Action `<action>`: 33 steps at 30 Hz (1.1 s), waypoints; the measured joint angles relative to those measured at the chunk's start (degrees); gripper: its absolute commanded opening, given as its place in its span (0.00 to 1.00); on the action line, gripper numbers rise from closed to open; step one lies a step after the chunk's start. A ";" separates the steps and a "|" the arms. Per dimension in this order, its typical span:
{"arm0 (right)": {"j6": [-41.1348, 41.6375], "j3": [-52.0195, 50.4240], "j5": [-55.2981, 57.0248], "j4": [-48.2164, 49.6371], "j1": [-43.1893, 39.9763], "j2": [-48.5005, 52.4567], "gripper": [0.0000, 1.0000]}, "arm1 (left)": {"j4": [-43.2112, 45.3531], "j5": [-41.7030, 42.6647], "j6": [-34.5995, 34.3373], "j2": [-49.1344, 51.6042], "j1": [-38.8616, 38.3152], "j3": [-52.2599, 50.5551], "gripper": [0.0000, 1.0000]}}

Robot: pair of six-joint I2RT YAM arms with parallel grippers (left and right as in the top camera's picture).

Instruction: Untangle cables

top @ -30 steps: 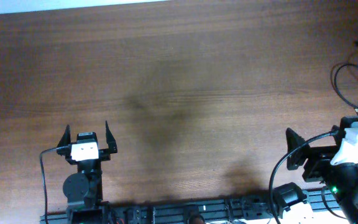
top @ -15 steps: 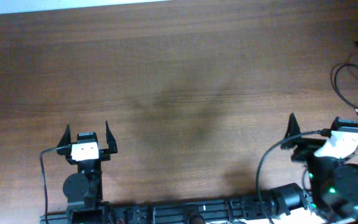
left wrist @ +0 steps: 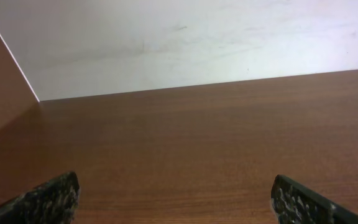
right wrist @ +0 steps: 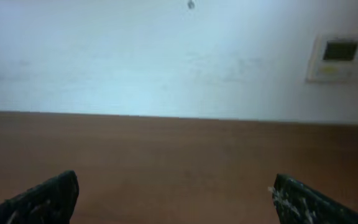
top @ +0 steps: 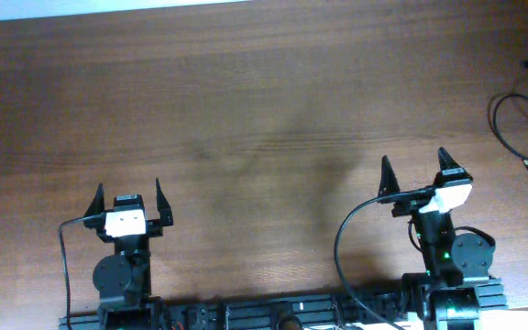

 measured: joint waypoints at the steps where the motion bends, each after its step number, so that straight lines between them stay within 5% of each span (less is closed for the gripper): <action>1: -1.62 -0.79 -0.22 1.01 0.00 0.00 0.99 | 0.00 0.00 0.00 0.00 0.00 0.00 0.99; 11: -4.92 -7.85 1.79 5.44 0.00 -0.07 0.99 | 0.00 0.00 0.00 0.00 0.00 0.00 0.99; 20: 3.80 -7.85 7.21 2.08 0.04 -0.11 0.99 | 0.00 0.00 0.00 0.00 0.00 0.00 0.99; 33: 4.35 -7.85 7.41 1.55 0.04 -0.11 0.99 | 0.00 0.00 0.00 0.00 0.00 0.00 0.99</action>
